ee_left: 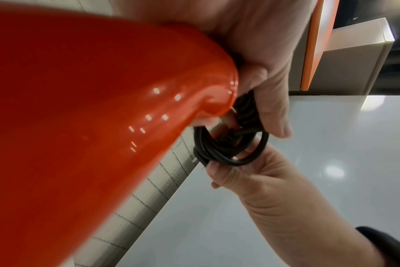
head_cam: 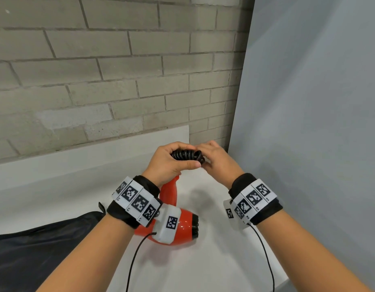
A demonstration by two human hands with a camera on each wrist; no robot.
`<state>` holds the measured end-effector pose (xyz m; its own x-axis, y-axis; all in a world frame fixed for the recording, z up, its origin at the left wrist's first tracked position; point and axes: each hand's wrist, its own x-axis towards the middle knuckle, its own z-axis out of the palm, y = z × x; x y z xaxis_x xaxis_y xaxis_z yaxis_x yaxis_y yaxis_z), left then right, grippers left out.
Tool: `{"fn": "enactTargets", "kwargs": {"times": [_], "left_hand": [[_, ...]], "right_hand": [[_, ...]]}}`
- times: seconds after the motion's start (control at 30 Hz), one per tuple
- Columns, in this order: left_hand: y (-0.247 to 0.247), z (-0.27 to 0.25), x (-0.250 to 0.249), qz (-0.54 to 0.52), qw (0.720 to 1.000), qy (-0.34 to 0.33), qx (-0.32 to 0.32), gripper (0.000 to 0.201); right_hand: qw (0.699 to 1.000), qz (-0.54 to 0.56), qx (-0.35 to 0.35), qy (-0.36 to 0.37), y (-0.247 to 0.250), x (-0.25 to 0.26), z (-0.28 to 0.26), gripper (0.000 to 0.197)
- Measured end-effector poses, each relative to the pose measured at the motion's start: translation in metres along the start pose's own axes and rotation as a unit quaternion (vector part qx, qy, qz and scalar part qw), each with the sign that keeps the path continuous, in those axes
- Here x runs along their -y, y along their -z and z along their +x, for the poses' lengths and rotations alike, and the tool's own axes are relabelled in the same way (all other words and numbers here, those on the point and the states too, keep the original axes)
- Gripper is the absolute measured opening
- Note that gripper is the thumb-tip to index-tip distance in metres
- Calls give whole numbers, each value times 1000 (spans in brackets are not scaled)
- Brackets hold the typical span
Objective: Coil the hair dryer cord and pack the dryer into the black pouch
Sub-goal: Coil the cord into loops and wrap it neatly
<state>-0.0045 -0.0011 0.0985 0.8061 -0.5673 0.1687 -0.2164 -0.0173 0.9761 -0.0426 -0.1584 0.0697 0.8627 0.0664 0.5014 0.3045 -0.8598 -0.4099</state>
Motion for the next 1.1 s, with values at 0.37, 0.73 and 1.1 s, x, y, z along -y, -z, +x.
{"fn": "enactTargets", "kwargs": {"times": [0.37,0.73,1.1], "left_hand": [[-4,1,1,13,1000,-10,12,32],[-2,4,3,18,1000,-19,16,30],[-2,3,7,6,994,-76,75,29]], "right_hand": [[992,-24,-115,-40,8,-5,-10,31],[874,74,420,-233,-47,6,-65,64],[886,103,374,-254,-60,10,-68,61]]}}
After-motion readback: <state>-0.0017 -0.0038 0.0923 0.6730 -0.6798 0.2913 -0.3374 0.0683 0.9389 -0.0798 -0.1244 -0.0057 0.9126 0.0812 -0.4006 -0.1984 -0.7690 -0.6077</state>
